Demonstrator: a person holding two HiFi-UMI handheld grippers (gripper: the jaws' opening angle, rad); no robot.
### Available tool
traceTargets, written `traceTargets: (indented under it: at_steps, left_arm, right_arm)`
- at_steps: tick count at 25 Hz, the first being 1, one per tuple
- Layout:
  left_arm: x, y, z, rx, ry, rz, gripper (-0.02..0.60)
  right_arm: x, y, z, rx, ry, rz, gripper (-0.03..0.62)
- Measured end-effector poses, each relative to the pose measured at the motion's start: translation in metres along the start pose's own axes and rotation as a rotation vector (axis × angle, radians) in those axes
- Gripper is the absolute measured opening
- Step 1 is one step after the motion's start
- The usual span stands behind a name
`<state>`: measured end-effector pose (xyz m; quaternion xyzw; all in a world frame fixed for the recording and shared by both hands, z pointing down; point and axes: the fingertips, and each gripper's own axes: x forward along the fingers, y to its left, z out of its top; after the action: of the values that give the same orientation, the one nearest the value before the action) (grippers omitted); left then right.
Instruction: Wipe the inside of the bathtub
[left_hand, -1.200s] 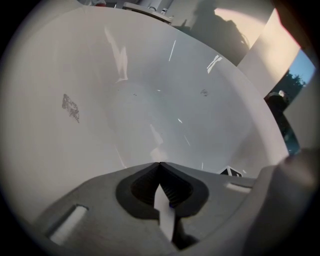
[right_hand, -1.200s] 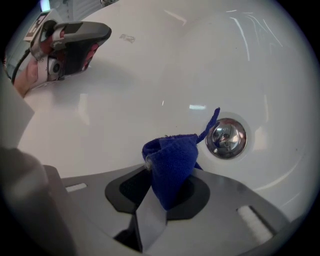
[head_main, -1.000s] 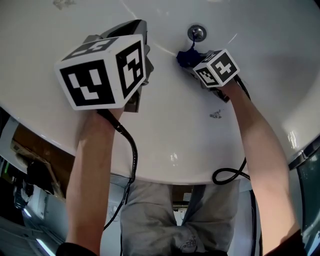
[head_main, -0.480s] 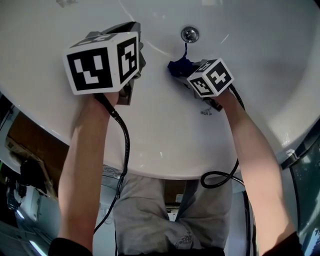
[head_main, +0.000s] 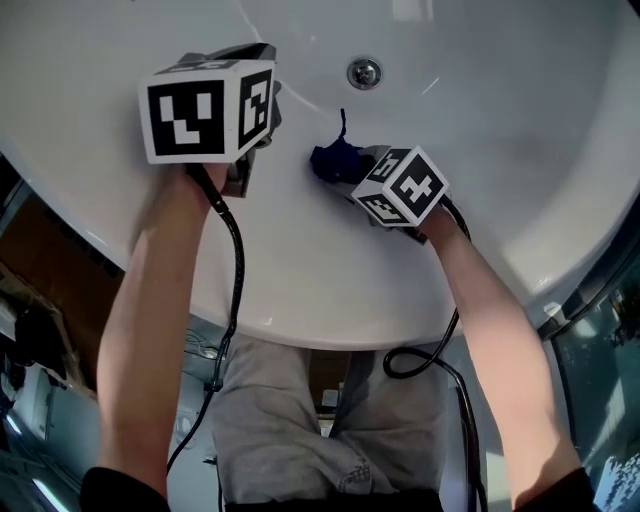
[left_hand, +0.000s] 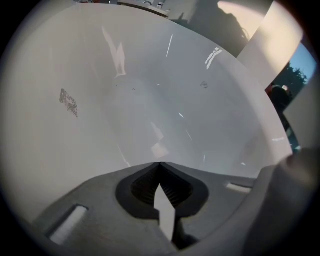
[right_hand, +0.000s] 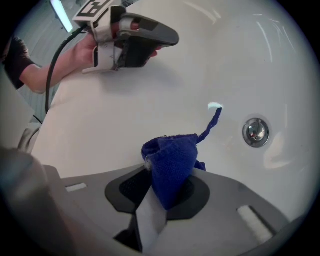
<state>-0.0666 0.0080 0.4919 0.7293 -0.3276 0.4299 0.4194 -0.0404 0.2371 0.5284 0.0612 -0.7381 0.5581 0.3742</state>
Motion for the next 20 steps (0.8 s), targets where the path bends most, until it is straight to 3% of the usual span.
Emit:
traceTargets:
  at_steps: [7,13,20]
  left_arm:
    - [0.0,-0.001,0.0,-0.005,0.003,-0.009,0.003]
    - [-0.005,-0.001,0.004,-0.124,-0.033,-0.056,0.003]
    - [-0.001,0.003,-0.001,-0.166,-0.024,-0.059,0.003]
  right_arm:
    - [-0.012,0.047,0.0,-0.08,0.016,0.074,0.086]
    - [-0.029,0.086,-0.004,-0.185,0.032,0.097,0.086]
    - [-0.045,0.133,0.001,-0.229,0.002,0.136,0.086]
